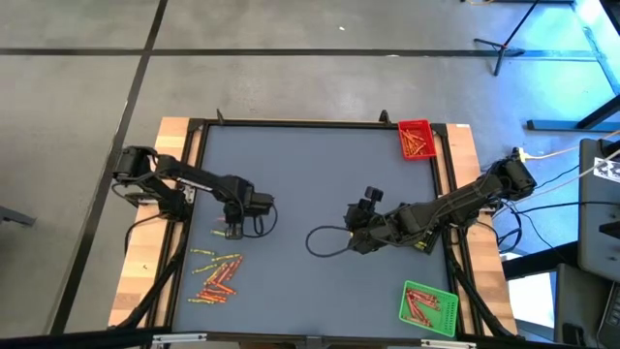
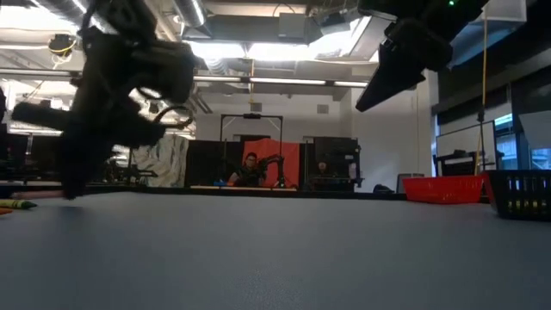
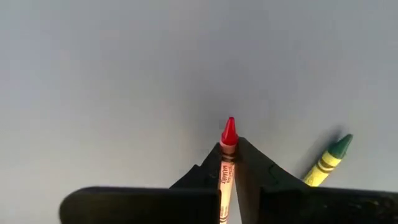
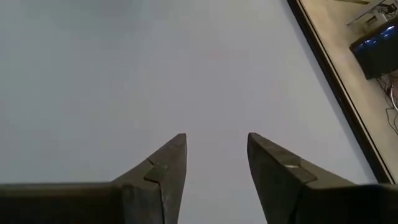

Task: Sort crayons
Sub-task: Put the red crayon into the green basket

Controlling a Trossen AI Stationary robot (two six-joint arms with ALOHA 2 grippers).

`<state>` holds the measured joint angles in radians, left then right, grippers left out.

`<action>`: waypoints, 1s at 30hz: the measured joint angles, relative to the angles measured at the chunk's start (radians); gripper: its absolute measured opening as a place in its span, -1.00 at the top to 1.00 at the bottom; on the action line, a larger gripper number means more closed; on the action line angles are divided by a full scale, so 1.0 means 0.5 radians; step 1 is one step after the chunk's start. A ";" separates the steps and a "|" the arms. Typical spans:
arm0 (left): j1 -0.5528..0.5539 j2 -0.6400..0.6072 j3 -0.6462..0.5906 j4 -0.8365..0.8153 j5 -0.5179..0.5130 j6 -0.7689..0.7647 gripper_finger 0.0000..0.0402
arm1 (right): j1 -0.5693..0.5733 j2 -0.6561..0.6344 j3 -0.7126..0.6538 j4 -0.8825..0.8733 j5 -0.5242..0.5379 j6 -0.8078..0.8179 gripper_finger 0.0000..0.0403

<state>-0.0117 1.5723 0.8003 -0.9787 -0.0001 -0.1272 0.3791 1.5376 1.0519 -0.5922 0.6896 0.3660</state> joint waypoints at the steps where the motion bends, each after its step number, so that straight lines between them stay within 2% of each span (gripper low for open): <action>1: -0.005 0.000 0.038 -0.042 -0.031 0.000 0.97 | 0.001 -0.004 0.000 -0.001 -0.001 0.000 0.16; 5: -0.076 -0.017 0.202 -0.137 -0.178 0.022 0.98 | -0.015 -0.015 0.000 -0.046 -0.219 0.135 0.06; 8: -0.151 -0.062 0.315 -0.126 -0.289 0.071 0.98 | -0.039 -0.018 0.001 -0.077 -0.283 0.166 -0.06; 11: -0.221 -0.124 0.405 0.007 -0.413 0.131 0.98 | -0.040 -0.018 0.001 -0.070 -0.215 0.147 -0.18; 15: -0.303 -0.231 0.425 0.360 -0.500 0.283 0.98 | -0.037 -0.013 -0.021 -0.004 -0.084 0.071 -0.25; 23: -0.330 -0.258 0.352 1.067 -0.483 0.615 0.94 | -0.083 -0.011 -0.300 0.737 -0.076 -0.351 -0.19; 30: -0.332 -0.253 0.233 1.503 -0.433 0.740 0.94 | -0.083 -0.010 -0.511 1.414 -0.196 -0.584 -0.13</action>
<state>-0.1776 1.4460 0.9168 -0.2270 -0.2167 0.2429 0.3378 1.5326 0.7964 0.1147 0.5916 0.0741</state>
